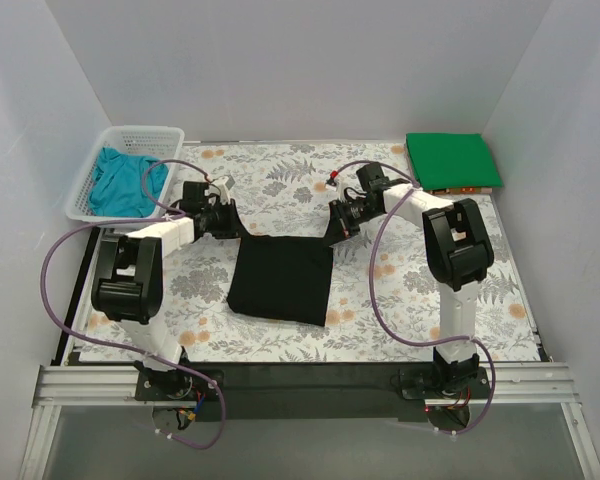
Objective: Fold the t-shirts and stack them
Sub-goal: Fold the tshirt
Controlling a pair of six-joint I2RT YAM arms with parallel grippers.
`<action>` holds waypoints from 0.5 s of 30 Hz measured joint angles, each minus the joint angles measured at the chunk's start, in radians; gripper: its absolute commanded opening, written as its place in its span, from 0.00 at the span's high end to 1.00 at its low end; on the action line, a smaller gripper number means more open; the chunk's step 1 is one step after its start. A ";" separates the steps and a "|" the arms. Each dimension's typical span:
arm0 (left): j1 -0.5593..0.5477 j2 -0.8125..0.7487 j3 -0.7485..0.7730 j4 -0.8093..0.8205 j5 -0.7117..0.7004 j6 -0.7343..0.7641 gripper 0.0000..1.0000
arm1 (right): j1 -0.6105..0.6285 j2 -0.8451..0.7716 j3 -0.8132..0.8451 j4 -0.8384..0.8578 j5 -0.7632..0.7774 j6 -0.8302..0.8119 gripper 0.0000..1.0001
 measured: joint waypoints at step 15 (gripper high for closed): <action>-0.002 -0.087 -0.001 0.092 0.057 0.000 1.00 | -0.020 -0.130 -0.132 -0.020 -0.001 -0.032 0.99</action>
